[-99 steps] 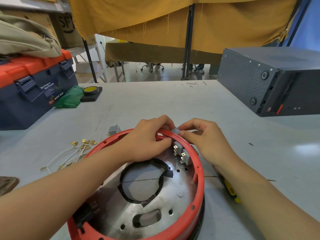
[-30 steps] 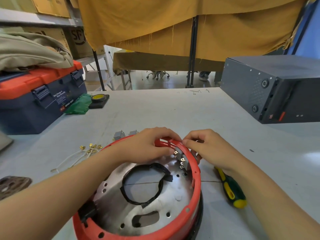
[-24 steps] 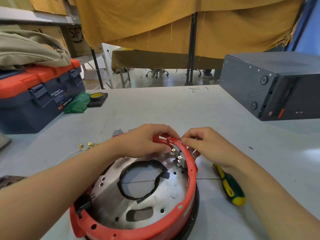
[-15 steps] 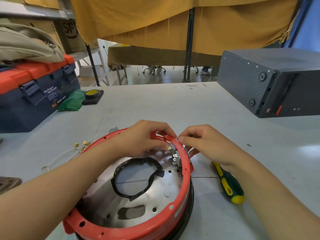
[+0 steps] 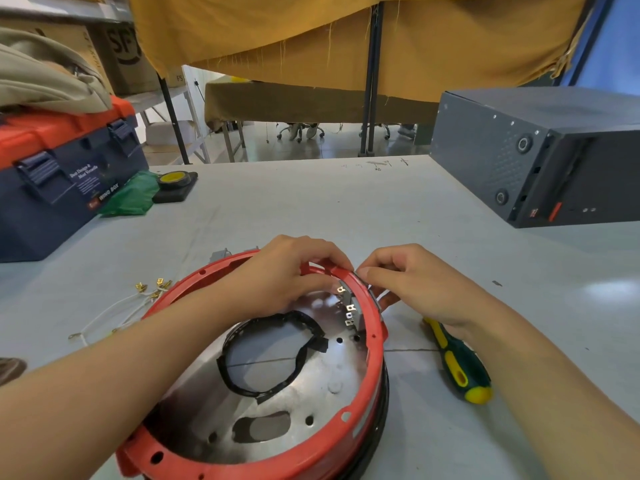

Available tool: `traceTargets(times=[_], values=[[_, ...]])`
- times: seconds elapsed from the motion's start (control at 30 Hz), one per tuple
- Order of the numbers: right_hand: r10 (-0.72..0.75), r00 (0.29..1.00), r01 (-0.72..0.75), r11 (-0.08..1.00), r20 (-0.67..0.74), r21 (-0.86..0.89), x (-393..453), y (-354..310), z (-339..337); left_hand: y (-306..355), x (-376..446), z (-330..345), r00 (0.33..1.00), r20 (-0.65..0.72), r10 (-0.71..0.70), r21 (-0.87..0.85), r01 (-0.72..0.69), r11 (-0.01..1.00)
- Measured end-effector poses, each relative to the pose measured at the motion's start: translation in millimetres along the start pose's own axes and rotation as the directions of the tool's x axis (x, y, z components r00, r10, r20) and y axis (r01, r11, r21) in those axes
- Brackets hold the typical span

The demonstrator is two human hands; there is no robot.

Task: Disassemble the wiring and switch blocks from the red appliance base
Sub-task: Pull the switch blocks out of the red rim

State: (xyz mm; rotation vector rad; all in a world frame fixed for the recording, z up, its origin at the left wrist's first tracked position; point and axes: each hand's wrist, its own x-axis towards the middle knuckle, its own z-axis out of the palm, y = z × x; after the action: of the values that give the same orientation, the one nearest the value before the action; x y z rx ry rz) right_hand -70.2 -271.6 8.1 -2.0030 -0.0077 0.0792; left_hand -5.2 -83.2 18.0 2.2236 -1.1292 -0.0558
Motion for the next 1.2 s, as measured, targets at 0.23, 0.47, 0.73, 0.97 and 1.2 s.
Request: traceTargets(times=[0.23,0.47,0.73,0.97,1.2], values=[[-0.011,1.0,0.011,1.0,0.022,0.002,-0.6,-0.6,-0.9,2.1,3.4,-0.6,0.999,0.001,-0.051,-0.056,0.051,0.997],[-0.029,0.999,0.029,1.0,-0.023,-0.001,1.3,2.0,0.6,2.6,5.0,0.6,0.998,-0.016,-0.054,-0.038,0.053,0.998],[-0.038,0.999,0.038,0.999,-0.014,0.004,2.3,3.2,0.0,2.6,3.4,-3.8,0.997,0.048,-0.059,-0.058,0.062,0.996],[-0.049,0.999,0.048,0.998,-0.019,-0.027,2.9,3.7,0.4,-0.6,1.9,-1.3,0.999,0.047,-0.008,0.051,0.005,0.999],[-0.046,0.999,0.046,0.998,-0.012,-0.043,3.4,3.8,-0.5,-1.5,2.4,0.2,0.997,0.032,0.074,0.165,-0.078,0.983]])
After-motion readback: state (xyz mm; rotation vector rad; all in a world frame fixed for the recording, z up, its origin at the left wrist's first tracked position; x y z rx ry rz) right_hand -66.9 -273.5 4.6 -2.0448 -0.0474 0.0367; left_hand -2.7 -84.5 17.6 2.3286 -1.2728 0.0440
